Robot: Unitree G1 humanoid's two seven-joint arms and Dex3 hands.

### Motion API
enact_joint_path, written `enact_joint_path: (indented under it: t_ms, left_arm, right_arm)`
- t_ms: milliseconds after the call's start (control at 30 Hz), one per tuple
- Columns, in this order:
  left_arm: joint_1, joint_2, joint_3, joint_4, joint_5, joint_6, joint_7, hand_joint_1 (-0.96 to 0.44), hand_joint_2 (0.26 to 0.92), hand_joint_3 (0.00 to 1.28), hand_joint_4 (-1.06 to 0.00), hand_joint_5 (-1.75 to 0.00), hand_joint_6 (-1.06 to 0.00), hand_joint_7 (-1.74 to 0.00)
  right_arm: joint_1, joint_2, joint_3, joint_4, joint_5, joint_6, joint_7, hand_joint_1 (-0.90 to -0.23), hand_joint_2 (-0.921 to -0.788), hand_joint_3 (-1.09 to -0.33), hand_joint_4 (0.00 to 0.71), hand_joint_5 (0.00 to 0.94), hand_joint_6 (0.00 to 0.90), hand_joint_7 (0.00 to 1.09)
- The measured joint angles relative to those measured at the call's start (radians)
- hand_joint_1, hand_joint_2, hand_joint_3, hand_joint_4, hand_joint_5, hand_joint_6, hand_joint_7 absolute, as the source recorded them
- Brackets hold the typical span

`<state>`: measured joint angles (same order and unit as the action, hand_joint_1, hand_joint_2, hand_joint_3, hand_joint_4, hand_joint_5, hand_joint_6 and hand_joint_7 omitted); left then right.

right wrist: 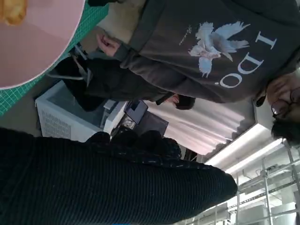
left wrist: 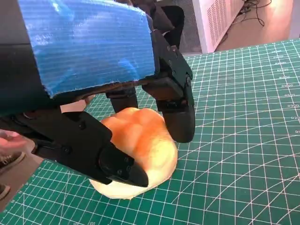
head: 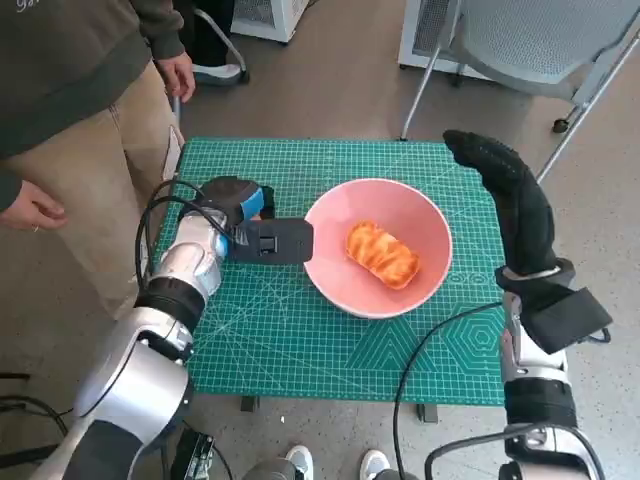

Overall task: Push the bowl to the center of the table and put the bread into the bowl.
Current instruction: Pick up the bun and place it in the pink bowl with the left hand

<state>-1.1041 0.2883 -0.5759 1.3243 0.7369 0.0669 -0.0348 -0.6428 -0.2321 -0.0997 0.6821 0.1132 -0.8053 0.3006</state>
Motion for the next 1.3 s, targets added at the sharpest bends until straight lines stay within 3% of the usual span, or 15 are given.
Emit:
enact_joint_path:
  t_ms: [267, 467, 800, 1000, 1300]
  left_arm:
    - [0.0, 0.003, 0.001, -0.001, -0.001, -0.002, -0.006, 0.0, 0.919, 0.16, -0.46, -1.49, -0.66, -1.03]
    - [0.0, 0.009, 0.005, -0.005, -0.006, -0.003, -0.014, 0.0, 0.916, 0.16, -0.44, -1.5, -0.7, -1.02]
    - [-0.001, 0.036, 0.023, -0.061, -0.014, -0.008, -0.03, 0.0, 0.891, 0.16, -0.58, -1.39, -0.66, -1.05]
    - [-0.001, 0.078, 0.048, -0.156, -0.026, -0.013, -0.028, 0.0, 0.864, 0.16, -0.71, -1.27, -0.67, -1.01]
    - [0.038, 0.159, 0.109, -0.458, -0.034, 0.015, -0.043, 0.0, 0.847, 0.16, -0.76, -1.23, -0.69, -0.99]
  right_arm:
    - [-0.001, 0.001, 0.0, 0.005, 0.0, -0.001, 0.001, -0.707, -0.921, -0.859, 0.149, 0.001, -0.001, 0.38]
    - [-0.003, 0.003, 0.0, 0.008, 0.001, -0.001, 0.003, -0.707, -0.921, -0.859, 0.148, 0.0, -0.001, 0.38]
    - [-0.004, 0.005, 0.0, 0.016, 0.001, -0.002, 0.005, -0.704, -0.921, -0.859, 0.148, 0.001, -0.001, 0.38]
    - [-0.005, 0.01, 0.001, 0.016, 0.001, -0.002, 0.005, -0.702, -0.921, -0.86, 0.147, 0.0, -0.001, 0.39]
    - [-0.016, 0.017, 0.003, 0.029, 0.001, -0.002, 0.005, -0.713, -0.921, -0.856, 0.148, 0.0, -0.001, 0.39]
